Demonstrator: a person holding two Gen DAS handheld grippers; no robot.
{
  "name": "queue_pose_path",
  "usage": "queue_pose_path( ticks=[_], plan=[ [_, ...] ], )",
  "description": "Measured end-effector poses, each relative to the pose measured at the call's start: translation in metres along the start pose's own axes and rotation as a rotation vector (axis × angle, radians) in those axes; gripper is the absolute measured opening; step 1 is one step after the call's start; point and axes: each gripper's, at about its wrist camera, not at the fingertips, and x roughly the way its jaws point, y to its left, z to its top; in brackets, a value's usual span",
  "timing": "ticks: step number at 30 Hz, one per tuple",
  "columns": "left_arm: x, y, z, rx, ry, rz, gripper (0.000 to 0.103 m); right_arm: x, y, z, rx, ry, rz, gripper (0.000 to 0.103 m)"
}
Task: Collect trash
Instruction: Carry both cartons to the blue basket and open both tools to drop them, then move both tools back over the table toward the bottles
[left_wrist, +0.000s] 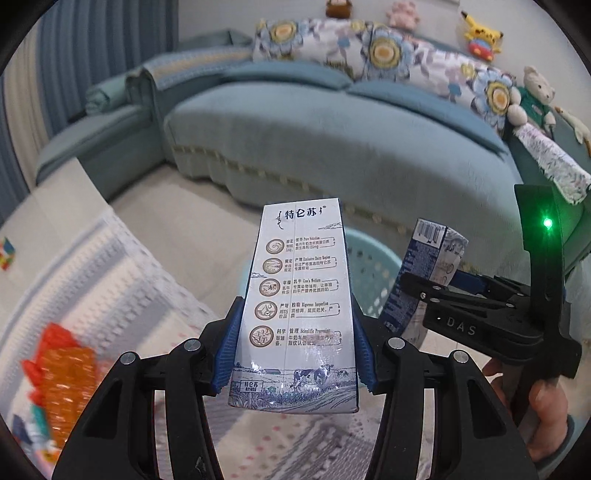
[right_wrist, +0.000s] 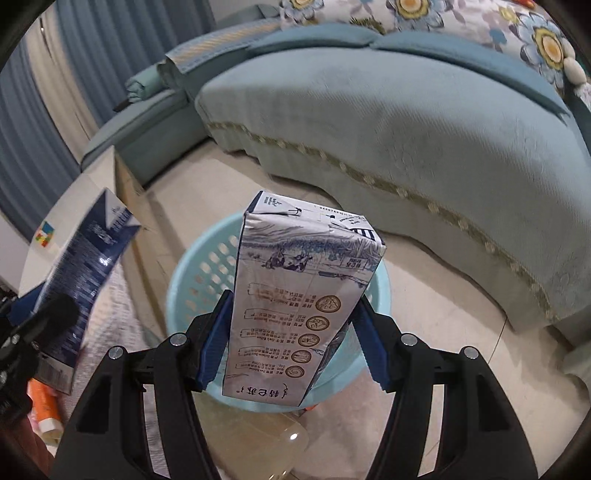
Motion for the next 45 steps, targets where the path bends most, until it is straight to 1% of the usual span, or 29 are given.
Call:
queue_pose_path(
  ticks=[3,6,7,8,9,11,13,14,15,16,23,27,29,31,35,38,41,42,44,45],
  plan=[
    [0.02,-0.001,-0.011,-0.008,0.054,-0.016,0.05,0.017,-0.008,-0.005,0.026,0.017,-0.011,0.06],
    [0.031,0.003,-0.019,-0.021,0.096,-0.026,0.051,0.032,-0.015,-0.009,0.054,0.043,-0.025,0.061],
    [0.032,0.003,-0.02,-0.025,0.1,-0.029,0.053,0.035,-0.016,-0.01,0.06,0.047,-0.02,0.061],
    [0.031,0.004,-0.02,-0.027,0.1,-0.031,0.058,0.037,-0.017,-0.011,0.061,0.054,-0.022,0.062],
    [0.03,0.005,-0.02,-0.028,0.096,-0.032,0.06,0.037,-0.017,-0.012,0.061,0.055,-0.024,0.062],
    [0.026,0.006,-0.02,-0.03,0.083,-0.022,0.061,0.037,-0.016,-0.011,0.053,0.056,-0.018,0.062],
    [0.02,0.008,-0.019,-0.042,0.075,-0.03,0.061,0.035,-0.015,-0.01,0.047,0.055,-0.018,0.063],
    [0.017,0.009,-0.019,-0.048,0.072,-0.031,0.061,0.034,-0.015,-0.009,0.046,0.055,-0.015,0.07],
    [0.015,0.01,-0.019,-0.052,0.07,-0.032,0.061,0.032,-0.014,-0.008,0.043,0.053,-0.015,0.074],
    [0.012,0.011,-0.019,-0.054,0.067,-0.029,0.061,0.03,-0.014,-0.008,0.041,0.048,-0.018,0.076],
    [-0.005,0.019,-0.019,-0.077,0.04,-0.029,0.061,0.017,-0.007,-0.009,0.012,0.035,0.006,0.076],
    [-0.02,0.021,-0.017,-0.085,0.011,-0.023,0.061,0.008,0.003,-0.012,-0.022,0.032,0.028,0.076],
    [-0.034,0.022,-0.015,-0.087,-0.014,-0.017,0.061,-0.003,0.012,-0.013,-0.042,0.016,0.064,0.076],
    [-0.05,0.023,-0.013,-0.093,-0.046,-0.014,0.061,-0.02,0.024,-0.01,-0.075,-0.019,0.094,0.076],
    [-0.104,0.033,-0.014,-0.12,-0.144,-0.008,0.061,-0.061,0.057,-0.002,-0.152,-0.109,0.161,0.076],
    [-0.142,0.045,-0.022,-0.147,-0.203,0.02,0.061,-0.091,0.087,-0.001,-0.214,-0.168,0.218,0.076],
    [-0.179,0.069,-0.041,-0.207,-0.241,0.081,0.061,-0.112,0.118,-0.006,-0.28,-0.2,0.284,0.076],
    [-0.191,0.08,-0.051,-0.229,-0.244,0.119,0.061,-0.117,0.13,-0.009,-0.306,-0.204,0.304,0.076],
    [-0.207,0.096,-0.068,-0.267,-0.238,0.187,0.061,-0.122,0.151,-0.016,-0.347,-0.208,0.328,0.074],
    [-0.214,0.109,-0.081,-0.301,-0.223,0.229,0.061,-0.124,0.162,-0.02,-0.37,-0.208,0.338,0.073]
  ],
)
